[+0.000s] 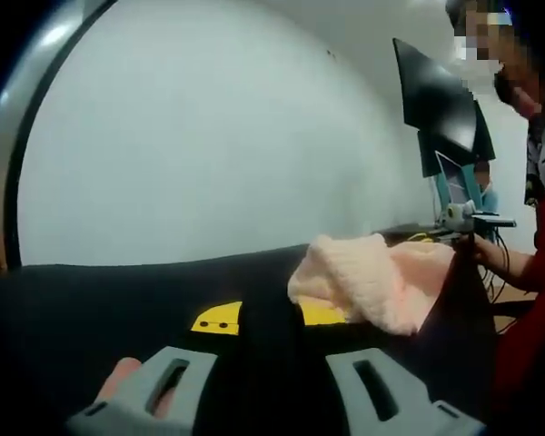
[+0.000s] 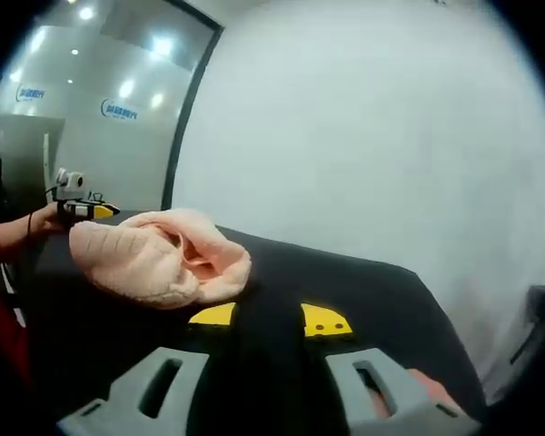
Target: Fold the towel on the table until its edges align and the towel forms a compact rectangular stack.
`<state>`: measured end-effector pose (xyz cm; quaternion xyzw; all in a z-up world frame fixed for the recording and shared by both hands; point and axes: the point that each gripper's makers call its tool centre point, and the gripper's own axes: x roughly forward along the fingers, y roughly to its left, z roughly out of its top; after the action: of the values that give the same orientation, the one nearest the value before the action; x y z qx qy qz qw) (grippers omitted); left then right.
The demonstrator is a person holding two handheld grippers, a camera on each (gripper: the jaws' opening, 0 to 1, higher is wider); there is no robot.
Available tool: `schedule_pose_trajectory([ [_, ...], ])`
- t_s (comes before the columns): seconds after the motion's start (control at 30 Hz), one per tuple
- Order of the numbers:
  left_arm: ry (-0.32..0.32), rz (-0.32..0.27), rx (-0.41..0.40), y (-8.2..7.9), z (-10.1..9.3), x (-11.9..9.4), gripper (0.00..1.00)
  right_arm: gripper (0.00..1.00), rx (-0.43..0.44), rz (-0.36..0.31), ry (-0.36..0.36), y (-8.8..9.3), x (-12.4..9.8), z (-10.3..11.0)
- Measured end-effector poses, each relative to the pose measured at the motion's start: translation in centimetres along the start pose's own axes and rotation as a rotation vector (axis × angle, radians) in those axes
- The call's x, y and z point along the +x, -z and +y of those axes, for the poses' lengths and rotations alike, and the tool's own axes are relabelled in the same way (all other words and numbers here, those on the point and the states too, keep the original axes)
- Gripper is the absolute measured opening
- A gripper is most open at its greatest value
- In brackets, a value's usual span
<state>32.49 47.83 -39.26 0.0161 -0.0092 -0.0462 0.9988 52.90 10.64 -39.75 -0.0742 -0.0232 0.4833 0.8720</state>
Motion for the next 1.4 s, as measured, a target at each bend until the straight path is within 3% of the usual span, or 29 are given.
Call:
schedule_pose_trajectory([
  [0.5,0.041,0.026,0.018,0.3,-1.4,0.2,0.25,0.22,-0.022,0.027,0.0,0.5,0.1,0.1],
  [0.57,-0.016,0.053,-0.087,0.2,-1.7,0.0,0.21,0.22,-0.02,0.024,0.002,0.5,0.1,0.0],
  [0.6,-0.015,0.063,-0.216,-0.1,-2.8,0.0,0.2,0.22,-0.015,0.025,0.003,0.5,0.1,-0.1],
  [0.63,0.079,0.016,-0.325,-1.5,-5.4,0.3,0.2,0.22,-0.009,0.028,0.002,0.6,0.2,-0.1],
  [0.67,0.125,0.009,-0.324,-2.0,-6.5,0.5,0.2,0.22,-0.007,0.032,0.0,0.7,0.2,-0.1],
  [0.7,0.139,0.111,-0.317,-1.1,-7.6,1.0,0.2,0.22,-0.006,0.036,-0.001,0.7,0.2,-0.1],
  [0.73,0.122,0.2,-0.259,-0.3,-8.1,1.2,0.2,0.22,-0.007,0.038,-0.001,0.8,0.2,-0.1],
  [0.77,0.125,0.257,-0.142,0.2,-8.8,1.3,0.2,0.22,-0.01,0.037,-0.002,0.7,0.2,0.0],
  [0.8,0.154,0.294,-0.041,0.7,-9.8,1.1,0.2,0.22,-0.011,0.035,-0.001,0.7,0.2,0.0],
  [0.9,0.215,0.403,-0.007,2.3,-12.5,0.5,0.2,0.22,-0.012,0.029,0.002,0.6,0.0,0.1],
  [1.07,0.252,0.411,0.007,2.6,-14.1,0.9,0.22,0.22,-0.015,0.029,0.0,0.6,0.1,0.2],
  [1.33,0.215,0.496,0.019,4.8,-13.7,1.5,0.2,0.22,-0.015,0.03,0.0,0.6,0.0,0.2],
  [1.4,0.177,0.507,0.07,5.1,-12.8,1.6,0.15,0.22,-0.013,0.028,0.001,0.5,0.0,0.2],
])
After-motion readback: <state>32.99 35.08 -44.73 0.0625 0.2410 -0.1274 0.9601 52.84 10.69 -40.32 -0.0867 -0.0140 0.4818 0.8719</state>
